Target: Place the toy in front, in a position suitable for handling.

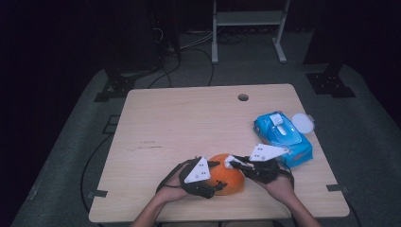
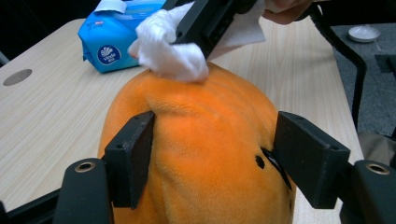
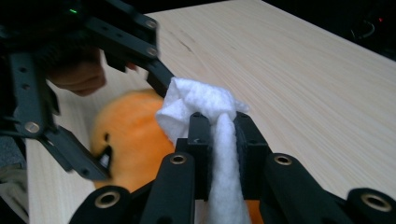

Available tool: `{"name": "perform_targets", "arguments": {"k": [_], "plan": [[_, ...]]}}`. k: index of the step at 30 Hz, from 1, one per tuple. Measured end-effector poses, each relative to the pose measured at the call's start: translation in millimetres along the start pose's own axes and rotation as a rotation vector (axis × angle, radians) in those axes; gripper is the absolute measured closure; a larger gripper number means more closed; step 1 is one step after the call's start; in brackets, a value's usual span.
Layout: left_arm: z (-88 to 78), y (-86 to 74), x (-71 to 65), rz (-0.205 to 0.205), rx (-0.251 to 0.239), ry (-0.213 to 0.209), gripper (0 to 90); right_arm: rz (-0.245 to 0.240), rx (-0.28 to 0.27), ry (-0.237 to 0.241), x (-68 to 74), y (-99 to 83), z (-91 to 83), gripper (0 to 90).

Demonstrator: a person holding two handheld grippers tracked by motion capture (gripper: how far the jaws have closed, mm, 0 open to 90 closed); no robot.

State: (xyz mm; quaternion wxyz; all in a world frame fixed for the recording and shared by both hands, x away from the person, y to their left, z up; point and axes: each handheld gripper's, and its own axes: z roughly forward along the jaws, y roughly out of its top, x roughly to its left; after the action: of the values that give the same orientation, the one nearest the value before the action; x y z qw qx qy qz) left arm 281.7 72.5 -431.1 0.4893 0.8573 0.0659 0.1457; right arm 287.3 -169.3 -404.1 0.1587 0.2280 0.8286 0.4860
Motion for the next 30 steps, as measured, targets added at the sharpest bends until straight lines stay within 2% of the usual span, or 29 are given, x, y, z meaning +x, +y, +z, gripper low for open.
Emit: {"name": "perform_targets", "arguments": {"k": [2, 4, 6, 8, 11, 12, 14, 16, 18, 20, 23, 25, 27, 30], "plan": [[-1.3, -2.2, 2.0, -0.018, -0.005, 0.002, 30.4, -0.023, 0.003, -0.006, 2.5, 2.5, 2.8, 78.4], [-2.3, -4.4, 5.0, -0.033, -0.009, 0.005, 30.6, -0.003, 0.007, -0.003, -3.6, -0.4, 2.9, 78.4], [-3.0, -6.0, 8.4, -0.055, -0.011, 0.008, 30.6, 0.003, 0.031, -0.042, -12.3, -6.7, 1.4, 78.4], [-3.7, -8.0, 11.4, -0.069, -0.014, 0.012, 30.6, 0.032, 0.046, -0.063, -20.5, -14.3, -2.3, 78.4], [-2.4, -9.7, 13.1, -0.090, -0.021, 0.033, 29.5, 0.046, 0.048, -0.063, -21.6, -19.7, -8.6, 78.4], [-1.8, -9.8, 13.6, -0.099, -0.015, 0.047, 28.8, 0.043, 0.048, -0.054, -18.9, -18.9, -9.7, 78.4], [-1.1, -10.5, 17.2, -0.145, -0.019, 0.076, 28.4, 0.029, 0.041, 0.012, -9.9, -14.8, -9.7, 78.5], [-1.5, -10.9, 18.4, -0.159, -0.018, 0.077, 27.8, -0.015, 0.050, 0.034, 2.9, -10.4, -5.0, 78.5], [-4.1, -10.4, 18.4, -0.147, -0.023, 0.075, 25.1, -0.047, 0.063, 0.022, 7.5, -8.7, 0.1, 78.5], [-8.2, -9.9, 21.9, -0.146, -0.031, 0.036, 18.2, -0.019, 0.056, 0.020, 1.4, -10.7, 1.2, 78.5], [-10.4, -13.8, 25.4, -0.151, -0.050, -0.010, 15.9, 0.007, 0.057, -0.030, -10.6, -15.0, -0.5, 78.4], [-7.4, -14.1, 22.8, -0.132, -0.037, 0.005, 19.3, 0.032, 0.056, -0.031, -15.2, -17.1, -1.3, 78.4], [-4.9, -12.2, 19.5, -0.107, -0.015, 0.055, 25.0, 0.028, 0.053, -0.030, -11.4, -16.2, -0.9, 78.5], [-2.9, -11.4, 21.2, -0.148, -0.010, 0.083, 28.8, -0.001, 0.036, 0.012, 2.2, -9.7, -0.3, 78.5]]}}
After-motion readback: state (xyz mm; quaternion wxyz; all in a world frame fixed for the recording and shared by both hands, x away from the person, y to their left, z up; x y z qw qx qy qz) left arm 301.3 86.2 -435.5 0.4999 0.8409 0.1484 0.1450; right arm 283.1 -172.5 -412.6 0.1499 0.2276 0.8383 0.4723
